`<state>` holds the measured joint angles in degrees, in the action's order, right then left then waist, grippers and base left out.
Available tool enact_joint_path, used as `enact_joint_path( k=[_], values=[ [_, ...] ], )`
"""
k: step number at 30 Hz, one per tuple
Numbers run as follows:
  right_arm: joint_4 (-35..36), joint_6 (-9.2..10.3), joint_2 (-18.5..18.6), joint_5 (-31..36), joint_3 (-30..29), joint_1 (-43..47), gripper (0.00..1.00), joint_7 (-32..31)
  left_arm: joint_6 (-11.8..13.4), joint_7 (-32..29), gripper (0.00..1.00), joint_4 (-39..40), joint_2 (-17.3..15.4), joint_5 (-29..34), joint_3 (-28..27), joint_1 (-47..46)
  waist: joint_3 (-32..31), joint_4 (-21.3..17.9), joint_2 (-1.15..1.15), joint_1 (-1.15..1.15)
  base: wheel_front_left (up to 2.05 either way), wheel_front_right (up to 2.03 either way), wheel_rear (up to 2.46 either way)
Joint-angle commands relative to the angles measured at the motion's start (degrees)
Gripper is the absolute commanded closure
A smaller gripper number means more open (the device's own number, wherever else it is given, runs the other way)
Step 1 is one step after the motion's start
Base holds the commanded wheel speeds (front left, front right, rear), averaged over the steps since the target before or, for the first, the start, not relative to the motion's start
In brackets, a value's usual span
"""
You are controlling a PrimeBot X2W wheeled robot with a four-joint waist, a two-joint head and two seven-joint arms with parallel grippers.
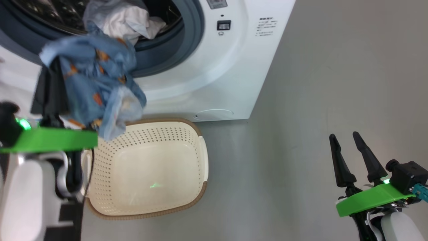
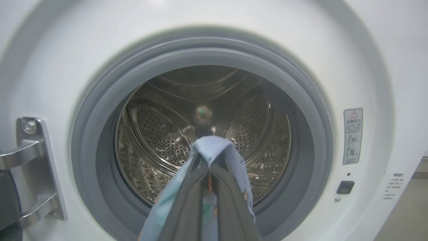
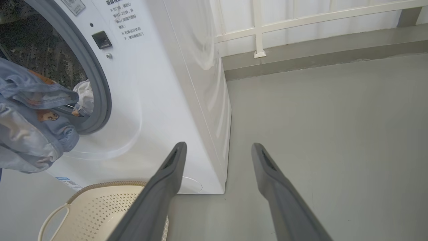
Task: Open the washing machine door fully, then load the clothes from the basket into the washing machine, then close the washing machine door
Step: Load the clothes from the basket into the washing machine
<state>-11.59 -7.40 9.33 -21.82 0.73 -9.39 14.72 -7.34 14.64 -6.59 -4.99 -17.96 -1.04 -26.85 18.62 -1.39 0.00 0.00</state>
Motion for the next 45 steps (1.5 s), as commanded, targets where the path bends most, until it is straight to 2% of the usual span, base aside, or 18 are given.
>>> enact_joint_path(
  k=[1,5,13,14,22,30,35,39,41,45],
  values=[
    [1.2,-0.09,0.1,0.0,1.7,-0.8,0.0,0.3,-0.1,0.4,1.0,-0.8,-2.3,0.4,-2.0,-4.3,0.8,-0.9,0.0,0.0,0.0,0.0,0.0],
    [1.2,-0.09,-0.4,-0.2,2.1,-1.3,0.0,0.3,-0.1,0.4,1.0,-7.3,-3.5,0.0,-0.1,-10.7,1.7,-1.8,0.0,0.0,0.0,0.0,0.0],
    [1.1,-0.09,-1.3,-0.4,3.5,-2.9,0.0,0.3,-0.1,0.4,1.0,-27.1,-5.1,-0.3,3.1,-22.7,3.6,-4.1,0.0,0.0,0.0,0.0,0.0],
    [1.1,-0.09,-1.3,-0.4,3.5,-2.9,0.0,0.3,-0.1,0.4,1.0,-27.1,-5.1,-0.3,3.1,-22.7,3.6,-4.1,0.0,0.0,0.0,0.0,0.0],
    [1.1,-0.09,-1.8,-0.7,4.6,-4.2,0.0,0.3,-0.1,0.3,1.0,-45.3,-6.8,-1.3,7.1,-33.4,6.0,-6.1,0.0,0.0,0.0,0.0,0.0],
    [1.2,-0.09,-2.1,-0.8,5.8,-5.8,0.0,0.3,-0.1,-0.9,1.0,-57.1,-8.2,-2.8,10.8,-42.4,8.9,-7.6,0.0,0.0,0.0,0.0,0.0],
    [1.3,-0.09,-2.3,-0.9,6.4,-6.8,0.0,0.3,-0.1,-0.7,1.0,-61.6,-9.2,-2.6,12.3,-46.3,10.4,-8.3,0.0,0.0,0.0,0.0,0.0],
    [1.5,-0.09,-2.5,-0.9,6.7,-7.3,0.0,0.3,0.4,0.1,1.0,-61.8,-10.0,-1.7,12.9,-48.9,11.2,-8.8,0.0,0.0,0.0,0.0,0.0],
    [1.6,-0.09,-2.5,-0.9,6.7,-7.6,0.0,0.3,1.0,0.3,1.0,-60.0,-10.3,-1.5,12.6,-50.2,11.7,-8.9,0.0,0.0,0.0,0.0,0.0],
    [1.8,-0.09,-2.7,-0.9,6.7,-8.2,0.0,0.3,2.4,0.3,1.0,-51.1,-11.4,-0.3,10.7,-50.8,12.7,-9.1,0.0,0.0,0.0,0.0,0.0]
  ],
)
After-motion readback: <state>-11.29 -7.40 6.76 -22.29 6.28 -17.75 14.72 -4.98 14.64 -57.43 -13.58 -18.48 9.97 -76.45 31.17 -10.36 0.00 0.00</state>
